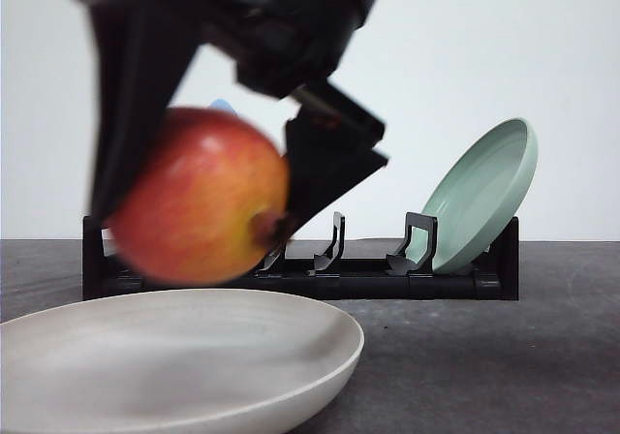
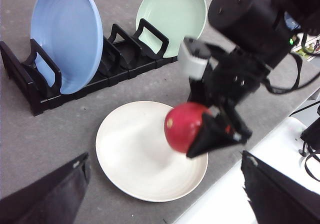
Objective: Place pomegranate in white plate
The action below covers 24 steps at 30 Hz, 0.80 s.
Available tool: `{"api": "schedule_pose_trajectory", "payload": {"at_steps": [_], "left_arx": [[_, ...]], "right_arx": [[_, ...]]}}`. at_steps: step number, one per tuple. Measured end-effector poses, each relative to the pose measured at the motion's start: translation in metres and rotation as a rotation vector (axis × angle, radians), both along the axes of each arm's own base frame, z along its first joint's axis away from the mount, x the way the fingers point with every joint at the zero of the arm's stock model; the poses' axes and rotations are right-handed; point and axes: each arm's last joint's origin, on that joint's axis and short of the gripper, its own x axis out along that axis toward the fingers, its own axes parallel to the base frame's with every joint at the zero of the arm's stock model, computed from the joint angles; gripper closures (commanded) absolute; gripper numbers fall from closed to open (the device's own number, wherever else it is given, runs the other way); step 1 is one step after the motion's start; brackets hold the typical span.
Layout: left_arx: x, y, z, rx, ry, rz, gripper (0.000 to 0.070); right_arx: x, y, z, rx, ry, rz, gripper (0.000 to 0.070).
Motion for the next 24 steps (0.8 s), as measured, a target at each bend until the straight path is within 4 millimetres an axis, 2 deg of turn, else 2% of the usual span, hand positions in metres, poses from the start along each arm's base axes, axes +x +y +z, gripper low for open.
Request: {"api": "schedule_pose_trajectory", "payload": {"at_steps": [12,21,23,24], "left_arx": [[0.000,0.000,0.000,0.004,-0.004,-0.003,0.0114],[0.000,0.000,0.000,0.003,-0.003,-0.004,0.0114],[0.000,0.000,0.000,0.004,-0.003,-0.004,0.0114],[0.000,0.000,0.000,0.004,-0.003,-0.004,0.0114]], "right_arx": [[0.011,0.026,-0.041,-0.020,-0.028,-0.029,0.0279],[0.014,0.030,-0.051,-0.021,-0.032,-0.031,0.0275],[0.014,0.030,-0.051,-0.021,-0.032,-0.031,0.0238],[0.014,0.030,-0.051,-0.021,-0.032,-0.031,0.0189]]}}
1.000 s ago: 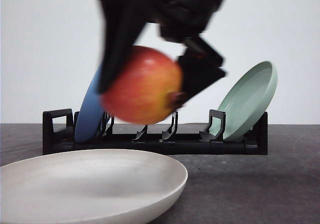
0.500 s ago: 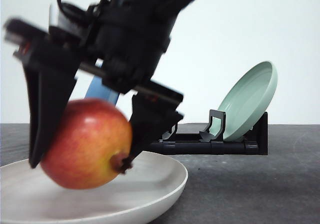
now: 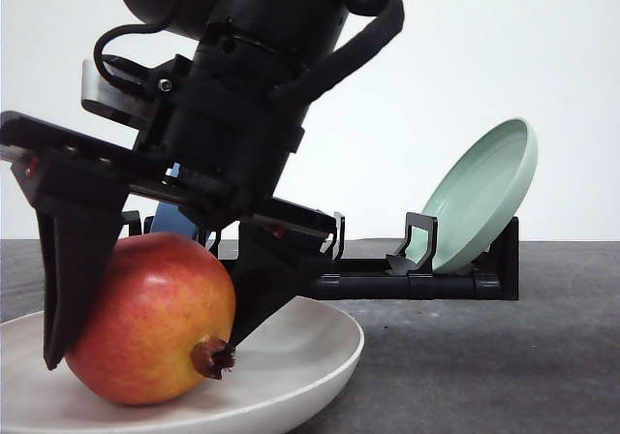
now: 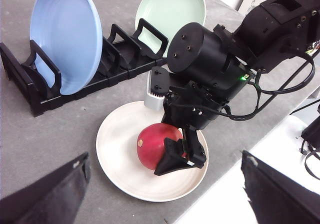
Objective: Place pomegranate in white plate
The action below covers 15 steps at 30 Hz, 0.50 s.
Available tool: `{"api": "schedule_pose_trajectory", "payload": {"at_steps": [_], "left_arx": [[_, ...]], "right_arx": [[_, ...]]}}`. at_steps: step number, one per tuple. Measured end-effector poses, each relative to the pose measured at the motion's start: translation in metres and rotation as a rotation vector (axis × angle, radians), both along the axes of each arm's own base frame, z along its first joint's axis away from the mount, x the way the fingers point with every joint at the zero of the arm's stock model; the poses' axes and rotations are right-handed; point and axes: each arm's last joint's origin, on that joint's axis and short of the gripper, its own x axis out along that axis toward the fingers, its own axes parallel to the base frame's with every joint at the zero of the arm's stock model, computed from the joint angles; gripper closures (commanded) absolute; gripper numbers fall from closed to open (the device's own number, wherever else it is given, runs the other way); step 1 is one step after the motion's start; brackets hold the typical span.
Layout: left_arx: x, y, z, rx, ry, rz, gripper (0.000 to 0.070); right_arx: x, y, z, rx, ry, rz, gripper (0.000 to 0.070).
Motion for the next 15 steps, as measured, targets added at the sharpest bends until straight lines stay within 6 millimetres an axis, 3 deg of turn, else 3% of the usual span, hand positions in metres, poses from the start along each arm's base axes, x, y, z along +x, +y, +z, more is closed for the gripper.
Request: {"api": "schedule_pose_trajectory", "payload": {"at_steps": [2,4,11,15], "left_arx": [[0.000,0.000,0.000,0.000,0.000,0.000,0.0114],[0.000,0.000,0.000,0.000,0.000,0.000,0.0114],[0.000,0.000,0.000,-0.002,0.000,0.000,0.0114],[0.000,0.000,0.000,-0.002,0.000,0.000,0.0114]], "right_arx": [[0.000,0.000,0.000,0.000,0.000,0.000,0.0065],[0.000,0.000,0.000,0.001,-0.001,-0.001,0.0000],[0.001,-0.001,0.001,-0.008,0.005,-0.008,0.0000],[0.004,-0.006,0.020,-0.014,-0.001,-0.016,0.0000]]}}
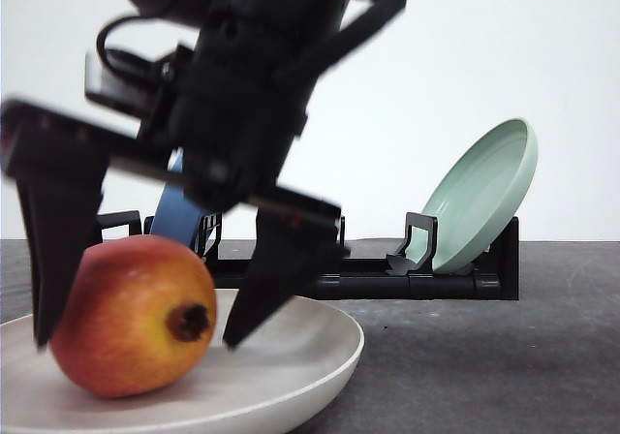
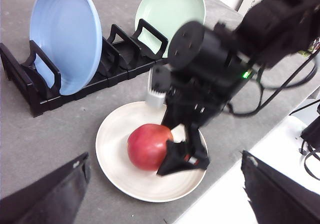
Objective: Place pomegranate in white plate
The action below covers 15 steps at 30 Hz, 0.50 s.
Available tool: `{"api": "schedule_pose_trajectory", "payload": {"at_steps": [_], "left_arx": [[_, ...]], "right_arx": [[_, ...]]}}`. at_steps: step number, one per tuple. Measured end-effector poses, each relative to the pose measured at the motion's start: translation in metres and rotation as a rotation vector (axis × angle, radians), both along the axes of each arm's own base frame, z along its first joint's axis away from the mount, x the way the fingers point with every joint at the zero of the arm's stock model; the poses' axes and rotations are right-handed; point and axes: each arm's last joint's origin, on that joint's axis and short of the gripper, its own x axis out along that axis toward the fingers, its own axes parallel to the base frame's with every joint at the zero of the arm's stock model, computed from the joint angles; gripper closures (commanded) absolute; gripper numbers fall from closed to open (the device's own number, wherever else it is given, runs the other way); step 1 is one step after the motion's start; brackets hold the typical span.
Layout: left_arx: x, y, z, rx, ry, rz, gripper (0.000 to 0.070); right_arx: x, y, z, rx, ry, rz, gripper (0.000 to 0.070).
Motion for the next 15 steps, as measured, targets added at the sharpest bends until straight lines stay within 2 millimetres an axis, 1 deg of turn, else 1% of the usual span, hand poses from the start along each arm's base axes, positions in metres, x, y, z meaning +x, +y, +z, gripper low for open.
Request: {"api": "schedule_pose_trajectory", "payload": {"at_steps": [2,3,5,7,11,15], "left_arx": [[0.000,0.000,0.000,0.000,0.000,0.000,0.0114],[0.000,0.000,0.000,0.000,0.000,0.000,0.0114],[0.000,0.000,0.000,0.000,0.000,0.000,0.0114],[0.000,0.000,0.000,0.000,0.000,0.000,0.0114],[0.000,0.000,0.000,0.001,-0.005,0.011,0.0114],[0.001,0.000,0.002,-0.021,-0.022,0.035,0.0114]], "right_arx": [[0.001,-0.006,0.022,0.008,-0.036,-0.008,0.0000],[0.001,-0.011,0.036,0.012,-0.065,-0.016,0.0000],[-0.001,-0.023,0.065,0.026,-0.113,-0.026,0.0000],[-0.007,-0.040,0.091,0.049,-0.140,-0.027,0.0000],[-0.028,-0.077,0.130,0.070,-0.200,-0.031,0.0000],[-0.053,-0.121,0.163,0.077,-0.297,-0.069,0.0000]]}}
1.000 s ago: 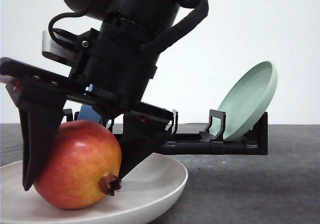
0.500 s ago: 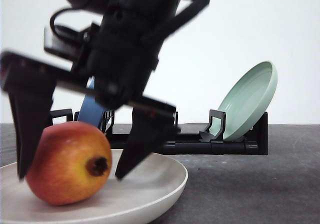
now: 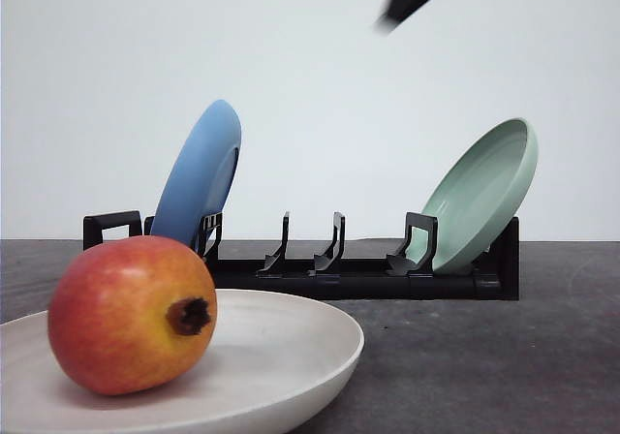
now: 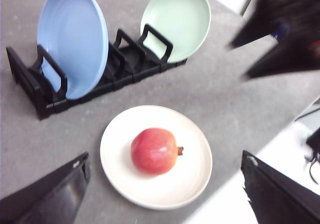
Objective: Place pomegranate in white plate
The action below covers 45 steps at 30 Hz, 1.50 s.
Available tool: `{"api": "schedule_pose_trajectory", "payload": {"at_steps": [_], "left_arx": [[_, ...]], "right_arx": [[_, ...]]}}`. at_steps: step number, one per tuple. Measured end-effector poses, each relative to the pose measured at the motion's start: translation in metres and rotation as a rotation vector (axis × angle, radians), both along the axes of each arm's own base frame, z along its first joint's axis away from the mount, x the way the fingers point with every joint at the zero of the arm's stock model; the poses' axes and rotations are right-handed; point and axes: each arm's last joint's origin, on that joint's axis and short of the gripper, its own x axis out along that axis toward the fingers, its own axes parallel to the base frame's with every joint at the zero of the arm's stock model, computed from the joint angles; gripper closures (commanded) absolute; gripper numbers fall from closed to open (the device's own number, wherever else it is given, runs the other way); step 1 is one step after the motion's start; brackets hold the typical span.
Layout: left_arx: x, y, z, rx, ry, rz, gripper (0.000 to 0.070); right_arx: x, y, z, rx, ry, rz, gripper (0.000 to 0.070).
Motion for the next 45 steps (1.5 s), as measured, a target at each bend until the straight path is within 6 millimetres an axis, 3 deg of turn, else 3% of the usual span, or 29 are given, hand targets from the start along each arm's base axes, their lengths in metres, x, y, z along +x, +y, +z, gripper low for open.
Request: {"api": "schedule_pose_trajectory", "payload": {"at_steps": [3,6,13,22,24,25,26,27,28,29,45], "left_arx": [[0.001,-0.001,0.003,-0.030,-0.016,0.018,0.0114],[0.001,-0.001,0.005,-0.054,-0.029,0.034,0.0114],[0.002,-0.002,0.007,-0.074,-0.034,0.035,0.0114],[0.002,-0.002,0.007,-0.074,-0.034,0.035,0.0119],[0.002,-0.002,0.007,-0.074,-0.035,0.035,0.0179],[0.002,-0.002,0.007,-0.074,-0.034,0.035,0.0319],[0.002,-0.002,0.007,-0.073,-0.035,0.035,0.0544],[0.002,-0.002,0.007,-0.073,-0.034,0.034,0.0652],[0.002,-0.002,0.007,-0.072,-0.034,0.034,0.0685],[0.002,-0.002,0.007,-0.073,-0.034,0.034,0.0698],[0.001,-0.002,0.007,-0.073,-0.034,0.034,0.0700]], "right_arx": [[-0.020,-0.035,0.017,0.008,-0.074,-0.045,0.0000],[-0.038,-0.065,0.021,0.056,-0.128,-0.066,0.0000],[-0.073,-0.122,-0.003,0.266,-0.255,-0.080,0.0000],[-0.095,-0.158,-0.036,0.448,-0.360,-0.089,0.0000],[-0.097,-0.160,-0.036,0.458,-0.365,-0.089,0.0000],[-0.097,-0.160,-0.036,0.459,-0.366,-0.089,0.0074],[-0.097,-0.160,-0.036,0.459,-0.365,-0.089,0.0255],[-0.097,-0.160,-0.036,0.459,-0.364,-0.089,0.0558],[-0.097,-0.160,-0.036,0.459,-0.363,-0.089,0.0685],[-0.097,-0.160,-0.036,0.457,-0.363,-0.087,0.0661],[-0.097,-0.160,-0.036,0.457,-0.365,-0.086,0.0674]]}}
